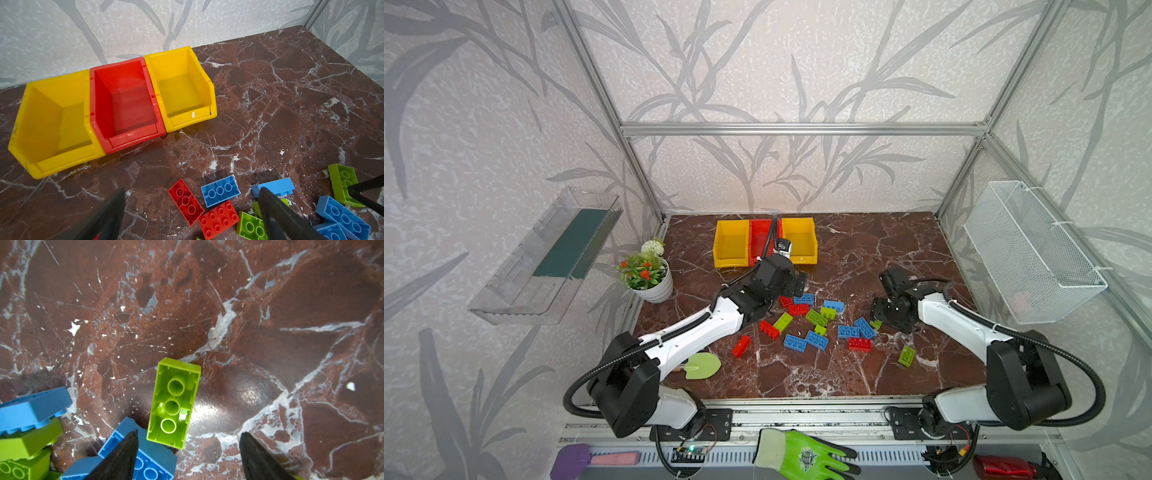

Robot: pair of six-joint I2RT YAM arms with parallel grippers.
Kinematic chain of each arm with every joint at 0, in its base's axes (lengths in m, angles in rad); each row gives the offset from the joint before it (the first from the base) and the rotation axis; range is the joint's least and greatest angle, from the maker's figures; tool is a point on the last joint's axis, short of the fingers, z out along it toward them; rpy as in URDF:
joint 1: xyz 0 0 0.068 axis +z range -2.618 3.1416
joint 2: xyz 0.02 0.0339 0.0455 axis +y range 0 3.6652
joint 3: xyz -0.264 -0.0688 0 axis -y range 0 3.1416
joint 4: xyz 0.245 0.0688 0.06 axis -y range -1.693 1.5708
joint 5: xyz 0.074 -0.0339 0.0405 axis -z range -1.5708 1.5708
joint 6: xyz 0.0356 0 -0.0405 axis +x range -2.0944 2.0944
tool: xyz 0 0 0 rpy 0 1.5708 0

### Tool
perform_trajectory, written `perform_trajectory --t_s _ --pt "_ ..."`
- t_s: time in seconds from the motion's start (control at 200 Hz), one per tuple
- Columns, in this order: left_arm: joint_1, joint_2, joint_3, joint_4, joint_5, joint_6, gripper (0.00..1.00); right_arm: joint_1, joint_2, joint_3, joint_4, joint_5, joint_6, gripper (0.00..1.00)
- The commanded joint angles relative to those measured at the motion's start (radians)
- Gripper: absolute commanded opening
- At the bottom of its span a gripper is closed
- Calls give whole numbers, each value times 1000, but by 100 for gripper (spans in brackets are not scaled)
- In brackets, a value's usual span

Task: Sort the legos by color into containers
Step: 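Grasp a lime-green brick with the right gripper while the left arm reaches toward the bins, then carry the lime-green brick to the far yellow bin and release it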

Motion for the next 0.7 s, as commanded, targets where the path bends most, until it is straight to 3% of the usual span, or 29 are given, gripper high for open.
perform_trajectory --t_s 0.0,0.1,0.525,0.7 --pt "-4 -51 -27 -7 -39 -16 99 5 31 6 18 -3 5 77" --pt "-4 -72 -39 -21 -59 -23 99 5 75 25 32 -7 -14 74" --pt "-2 -137 -73 -71 -197 -70 99 5 249 161 -16 -17 -96 39" --pt "16 -136 -81 -74 -209 -69 99 5 263 236 -51 -12 -149 35"
